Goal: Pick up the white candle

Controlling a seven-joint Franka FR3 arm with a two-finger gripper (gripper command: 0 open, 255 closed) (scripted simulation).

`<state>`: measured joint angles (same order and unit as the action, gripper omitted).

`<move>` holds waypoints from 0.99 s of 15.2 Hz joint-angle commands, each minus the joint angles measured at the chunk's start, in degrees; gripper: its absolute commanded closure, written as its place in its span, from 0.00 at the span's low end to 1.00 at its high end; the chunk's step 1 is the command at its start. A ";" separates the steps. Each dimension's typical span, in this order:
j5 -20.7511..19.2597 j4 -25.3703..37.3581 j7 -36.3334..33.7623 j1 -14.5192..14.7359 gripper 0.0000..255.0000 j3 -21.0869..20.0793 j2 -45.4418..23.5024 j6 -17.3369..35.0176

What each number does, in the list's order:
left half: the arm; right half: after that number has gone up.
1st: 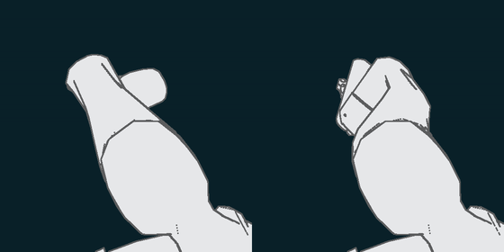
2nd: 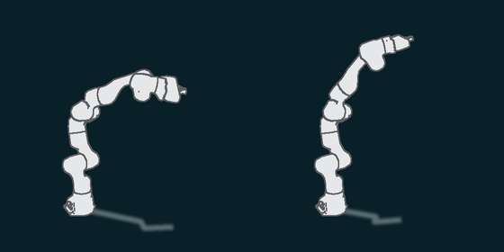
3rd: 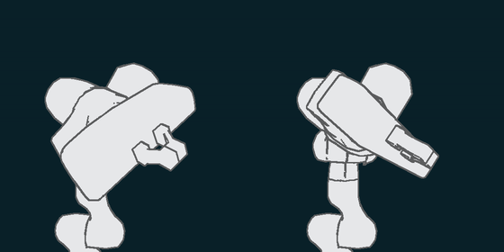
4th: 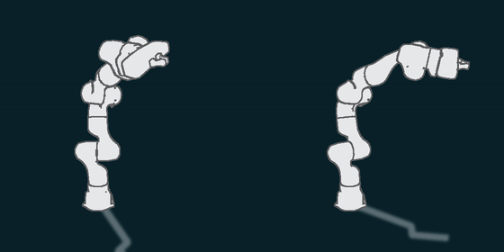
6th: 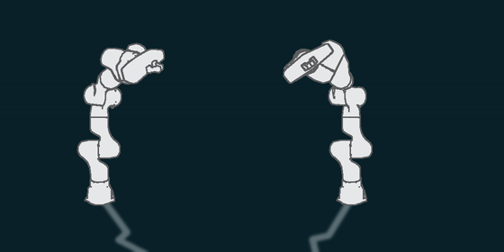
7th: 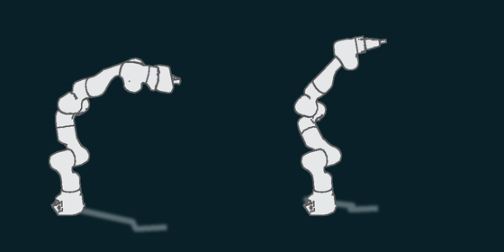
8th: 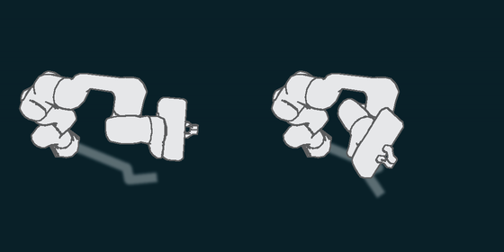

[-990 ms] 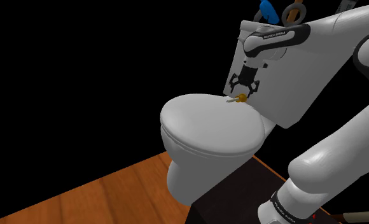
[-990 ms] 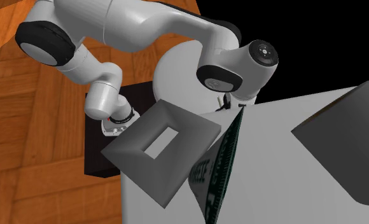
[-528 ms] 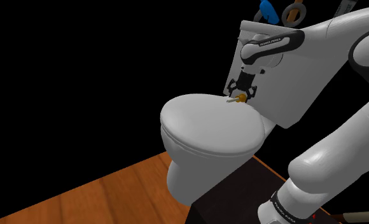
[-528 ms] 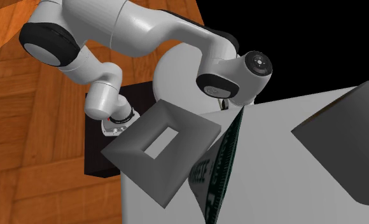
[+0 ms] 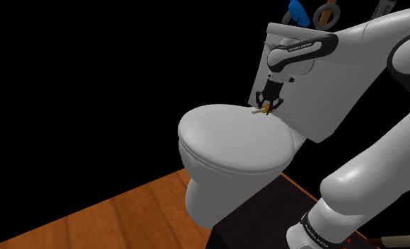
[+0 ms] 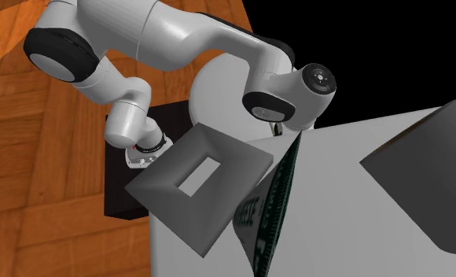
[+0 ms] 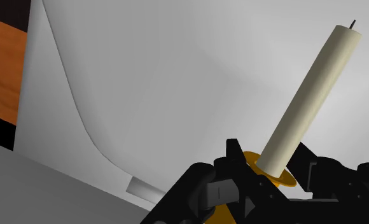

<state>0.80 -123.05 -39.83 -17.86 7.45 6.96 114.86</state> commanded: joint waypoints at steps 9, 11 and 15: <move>-0.20 4.01 -0.25 0.00 1.00 -0.07 1.25 -5.29; -0.23 5.29 -0.31 0.01 1.00 -0.09 1.51 -6.82; -0.28 7.98 -0.42 0.02 1.00 -0.13 1.88 -9.88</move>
<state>0.54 -115.61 -40.23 -17.83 7.31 8.72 105.67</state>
